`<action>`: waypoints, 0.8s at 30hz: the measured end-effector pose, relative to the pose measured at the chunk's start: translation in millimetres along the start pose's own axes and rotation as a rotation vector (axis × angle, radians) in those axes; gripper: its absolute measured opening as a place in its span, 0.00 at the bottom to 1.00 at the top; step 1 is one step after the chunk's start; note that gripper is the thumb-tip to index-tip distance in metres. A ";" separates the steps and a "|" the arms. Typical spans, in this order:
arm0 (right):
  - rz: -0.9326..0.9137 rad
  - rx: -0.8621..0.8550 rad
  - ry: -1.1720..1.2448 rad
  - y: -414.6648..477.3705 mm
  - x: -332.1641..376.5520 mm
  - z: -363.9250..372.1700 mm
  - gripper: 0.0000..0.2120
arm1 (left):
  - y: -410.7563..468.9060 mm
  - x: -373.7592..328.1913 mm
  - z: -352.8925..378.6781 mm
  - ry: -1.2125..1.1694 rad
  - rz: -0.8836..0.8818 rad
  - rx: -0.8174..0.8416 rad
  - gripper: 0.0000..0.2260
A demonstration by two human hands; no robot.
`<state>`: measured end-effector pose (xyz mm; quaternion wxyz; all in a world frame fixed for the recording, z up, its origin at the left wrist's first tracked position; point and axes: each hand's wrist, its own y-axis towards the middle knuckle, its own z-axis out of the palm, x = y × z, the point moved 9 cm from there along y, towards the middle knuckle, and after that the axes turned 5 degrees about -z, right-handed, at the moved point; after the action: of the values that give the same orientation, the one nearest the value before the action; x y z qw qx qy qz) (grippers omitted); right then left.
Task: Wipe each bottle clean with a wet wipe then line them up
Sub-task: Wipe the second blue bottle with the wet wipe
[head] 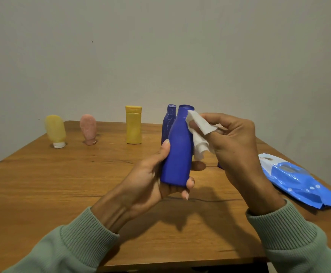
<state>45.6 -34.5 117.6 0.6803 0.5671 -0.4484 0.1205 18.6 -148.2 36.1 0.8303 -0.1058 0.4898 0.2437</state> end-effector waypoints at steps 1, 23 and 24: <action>0.014 -0.002 0.009 -0.2 -0.7 -0.7 0.10 | 0.0 0.0 0.1 -0.013 -0.001 -0.001 0.22; 0.164 0.228 -0.044 -7.2 -17.3 20.8 0.06 | 2.9 -6.9 -13.6 -0.127 0.068 -0.144 0.20; 0.149 0.283 -0.093 -9.1 -16.9 26.3 0.07 | 3.2 -8.5 -18.5 -0.152 0.080 -0.179 0.20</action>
<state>29.6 -54.8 97.7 0.5614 0.6272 -0.4989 0.2062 -0.6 -155.7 34.4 0.8419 -0.1412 0.4054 0.3269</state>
